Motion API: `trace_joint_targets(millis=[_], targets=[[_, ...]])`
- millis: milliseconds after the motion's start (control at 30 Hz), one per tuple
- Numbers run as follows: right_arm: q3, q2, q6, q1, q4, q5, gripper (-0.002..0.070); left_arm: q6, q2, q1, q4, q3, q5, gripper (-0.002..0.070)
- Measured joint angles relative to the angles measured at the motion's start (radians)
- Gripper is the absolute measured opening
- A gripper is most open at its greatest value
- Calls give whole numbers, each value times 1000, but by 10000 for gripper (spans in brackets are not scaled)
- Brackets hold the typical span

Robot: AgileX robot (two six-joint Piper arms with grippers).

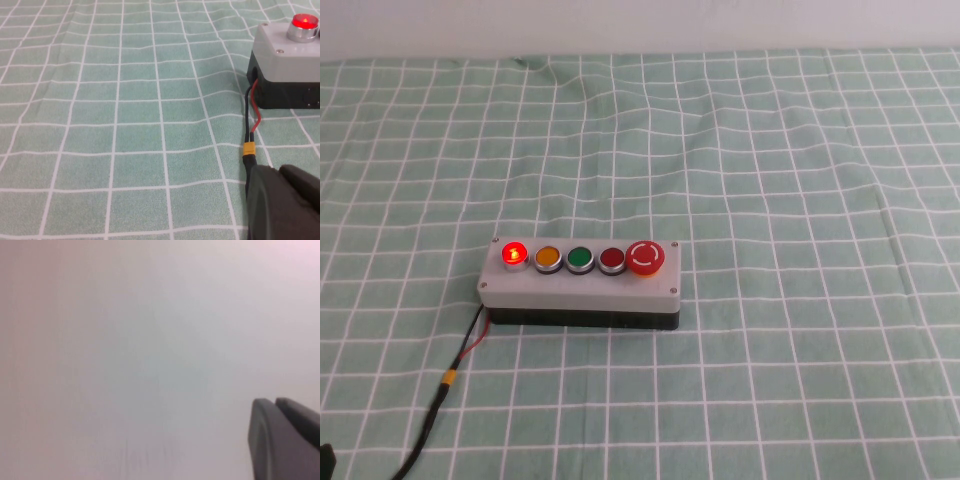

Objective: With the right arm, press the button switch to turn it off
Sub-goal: 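Press the lit red button on the button box to turn it off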

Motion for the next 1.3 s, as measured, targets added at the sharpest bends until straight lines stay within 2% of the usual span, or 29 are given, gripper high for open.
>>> trace_joint_targets(millis=[133,200,267,333,500,700,867,1067,1300], targets=[[0,0,0,0,3,-311,-16,0,0,0,0,0,0,-3],[-14,0,2,0,5,-374,-16,0,0,0,0,0,0,-3],[-60,-2,4,0,7,-358,-16,0,0,0,0,0,0,-3],[-141,-2,13,0,7,-255,-16,0,0,0,0,0,0,-3],[-374,12,30,0,7,171,-16,0,0,0,0,0,0,-3],[-583,201,30,0,5,567,-16,0,0,0,0,0,0,-3],[-618,328,16,0,-1,636,-16,0,0,0,0,0,0,-3],[-618,409,16,0,136,664,-16,0,0,0,0,0,0,-3],[-631,520,-15,0,161,730,-16,0,0,0,0,0,0,-3]])
